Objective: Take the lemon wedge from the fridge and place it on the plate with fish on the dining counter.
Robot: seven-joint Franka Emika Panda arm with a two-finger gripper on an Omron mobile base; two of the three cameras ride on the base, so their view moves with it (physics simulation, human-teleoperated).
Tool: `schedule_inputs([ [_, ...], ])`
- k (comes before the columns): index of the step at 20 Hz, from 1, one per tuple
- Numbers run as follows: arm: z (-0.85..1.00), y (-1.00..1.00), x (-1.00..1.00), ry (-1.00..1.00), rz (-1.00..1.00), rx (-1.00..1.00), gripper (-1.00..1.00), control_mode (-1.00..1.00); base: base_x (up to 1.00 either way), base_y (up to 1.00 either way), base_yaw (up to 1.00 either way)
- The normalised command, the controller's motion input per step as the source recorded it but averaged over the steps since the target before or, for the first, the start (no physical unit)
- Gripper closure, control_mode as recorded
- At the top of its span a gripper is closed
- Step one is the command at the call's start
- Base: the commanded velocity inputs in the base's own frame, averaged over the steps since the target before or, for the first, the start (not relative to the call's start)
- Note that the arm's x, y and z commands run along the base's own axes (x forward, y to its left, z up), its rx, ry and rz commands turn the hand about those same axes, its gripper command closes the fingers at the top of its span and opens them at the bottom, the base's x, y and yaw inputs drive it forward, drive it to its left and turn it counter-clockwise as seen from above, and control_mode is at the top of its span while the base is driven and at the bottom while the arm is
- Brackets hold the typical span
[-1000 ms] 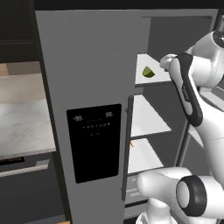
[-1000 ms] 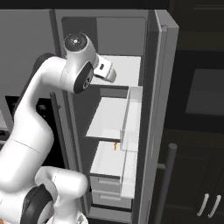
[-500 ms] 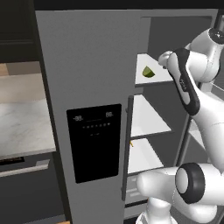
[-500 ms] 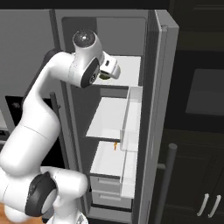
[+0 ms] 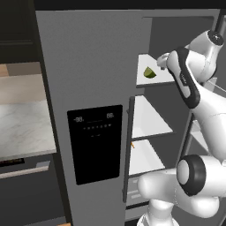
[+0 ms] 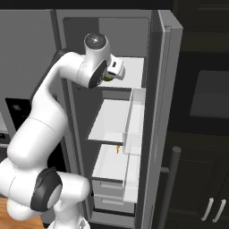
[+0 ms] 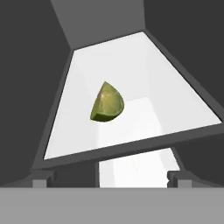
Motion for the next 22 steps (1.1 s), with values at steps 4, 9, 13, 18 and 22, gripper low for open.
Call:
schedule_inputs([
  [4, -0.16, 0.00, 0.26, 0.00, 0.04, 0.00, -1.00, -1.00, 0.00, 0.00, 0.00],
  [9, -0.22, 0.21, 0.13, 0.01, 0.00, -0.01, -1.00, -1.00, 0.00, 0.00, 0.00],
  [13, -0.05, 0.08, 0.24, 0.01, 0.00, 0.00, -1.00, -1.00, 0.00, 0.00, 0.00],
  [18, 0.00, 0.01, 0.39, 0.03, 0.00, 0.00, -1.00, -1.00, 0.00, 0.00, 0.00],
  [22, 0.00, 0.00, 0.36, 0.00, 0.00, 0.00, -1.00, -1.00, 0.00, 0.00, 0.00],
])
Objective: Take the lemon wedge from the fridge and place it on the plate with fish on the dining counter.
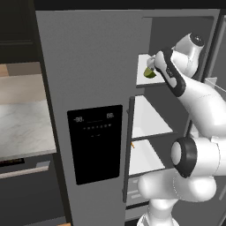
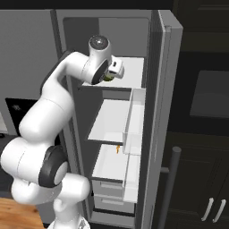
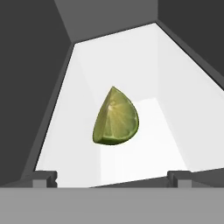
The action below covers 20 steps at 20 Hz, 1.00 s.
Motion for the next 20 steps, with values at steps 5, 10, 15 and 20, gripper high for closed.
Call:
schedule_inputs([
  [5, 0.00, 0.00, 0.16, 0.01, 0.00, 0.00, -1.00, -1.00, 0.00, 0.00, 0.00],
  [10, -0.09, 0.00, 0.18, 0.00, 0.00, 0.00, -1.00, -1.00, 0.00, 0.00, 0.00],
  [15, -0.28, 0.00, 0.23, 0.00, -0.01, -0.03, -1.00, -1.00, 0.00, 0.00, 0.00],
  [20, -0.15, 0.00, 0.10, 0.00, -0.05, -0.03, -1.00, -1.00, 0.00, 0.00, 0.00],
])
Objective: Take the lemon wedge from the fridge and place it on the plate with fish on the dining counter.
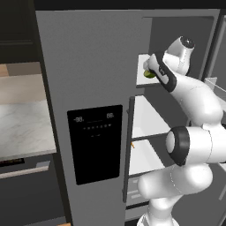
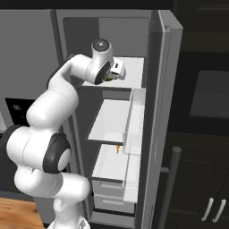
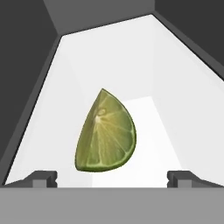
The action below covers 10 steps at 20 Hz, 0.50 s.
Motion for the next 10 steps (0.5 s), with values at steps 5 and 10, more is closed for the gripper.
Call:
schedule_inputs([
  [5, 0.00, 0.00, 0.13, 0.01, 0.00, 0.00, -1.00, -1.00, 0.00, 0.00, 0.00],
  [10, 0.00, 0.00, 0.30, 0.03, 0.00, 0.00, -1.00, -1.00, 0.00, 0.00, 0.00],
])
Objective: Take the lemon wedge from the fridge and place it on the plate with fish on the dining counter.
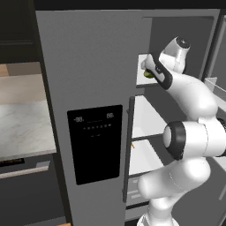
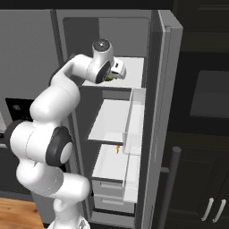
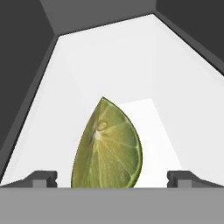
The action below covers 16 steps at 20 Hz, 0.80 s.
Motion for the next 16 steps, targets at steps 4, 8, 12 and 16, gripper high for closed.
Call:
schedule_inputs([
  [4, 0.00, 0.00, 0.25, 0.04, 0.00, 0.00, -1.00, -1.00, 0.00, 0.00, 0.00],
  [8, 0.00, 0.00, 0.16, 0.04, 0.00, 0.00, -1.00, -1.00, 0.00, 0.00, 0.00],
  [12, -0.01, 0.00, 0.06, 0.02, 0.00, 0.00, -1.00, -1.00, 0.00, 0.00, 0.00],
  [16, -0.03, 0.00, 0.08, 0.00, 0.00, 0.00, -1.00, -1.00, 0.00, 0.00, 0.00],
])
